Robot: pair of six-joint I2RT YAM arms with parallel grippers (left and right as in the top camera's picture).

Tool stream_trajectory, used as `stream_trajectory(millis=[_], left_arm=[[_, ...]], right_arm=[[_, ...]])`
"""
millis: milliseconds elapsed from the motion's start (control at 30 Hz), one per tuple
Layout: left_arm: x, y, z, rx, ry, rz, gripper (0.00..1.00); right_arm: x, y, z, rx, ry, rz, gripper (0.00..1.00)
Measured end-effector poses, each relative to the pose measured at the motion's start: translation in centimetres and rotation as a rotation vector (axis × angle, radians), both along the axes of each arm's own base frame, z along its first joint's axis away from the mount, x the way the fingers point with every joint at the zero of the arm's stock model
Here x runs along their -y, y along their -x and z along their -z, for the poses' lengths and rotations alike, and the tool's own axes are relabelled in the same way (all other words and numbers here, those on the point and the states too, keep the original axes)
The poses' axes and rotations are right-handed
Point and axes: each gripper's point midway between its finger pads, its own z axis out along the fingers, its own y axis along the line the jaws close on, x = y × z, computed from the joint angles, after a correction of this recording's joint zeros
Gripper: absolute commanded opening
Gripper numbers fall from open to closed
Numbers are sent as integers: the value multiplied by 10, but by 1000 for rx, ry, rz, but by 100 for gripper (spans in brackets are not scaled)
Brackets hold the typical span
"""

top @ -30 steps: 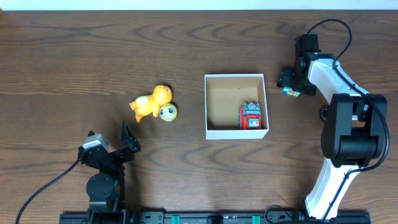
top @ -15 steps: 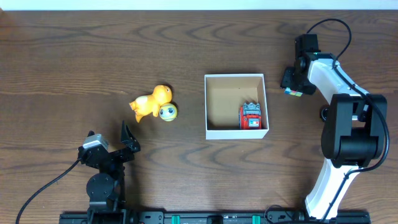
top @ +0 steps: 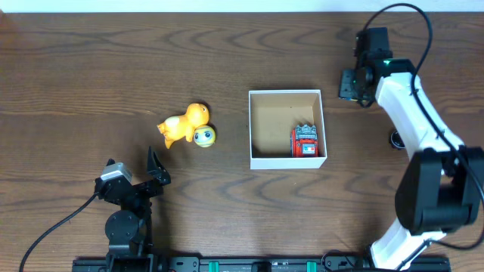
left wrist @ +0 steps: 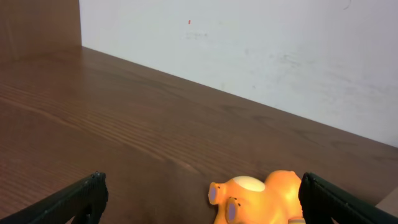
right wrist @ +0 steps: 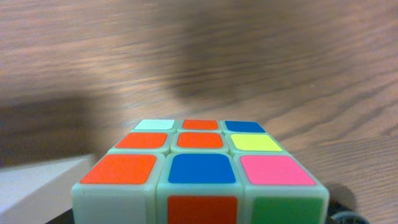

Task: Pack container
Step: 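Carry the Rubik's cube into the box beside the car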

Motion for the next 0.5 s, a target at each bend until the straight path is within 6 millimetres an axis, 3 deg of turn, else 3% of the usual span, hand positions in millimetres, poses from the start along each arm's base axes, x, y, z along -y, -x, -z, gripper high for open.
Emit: stream_trajectory(millis=[300, 500], left_arm=[[0, 0, 0, 0, 0, 0, 98], [0, 0, 0, 0, 0, 0, 98]], right_arm=[[-70, 34, -47, 33, -21, -209, 57], [-103, 47, -69, 82, -37, -290, 57]])
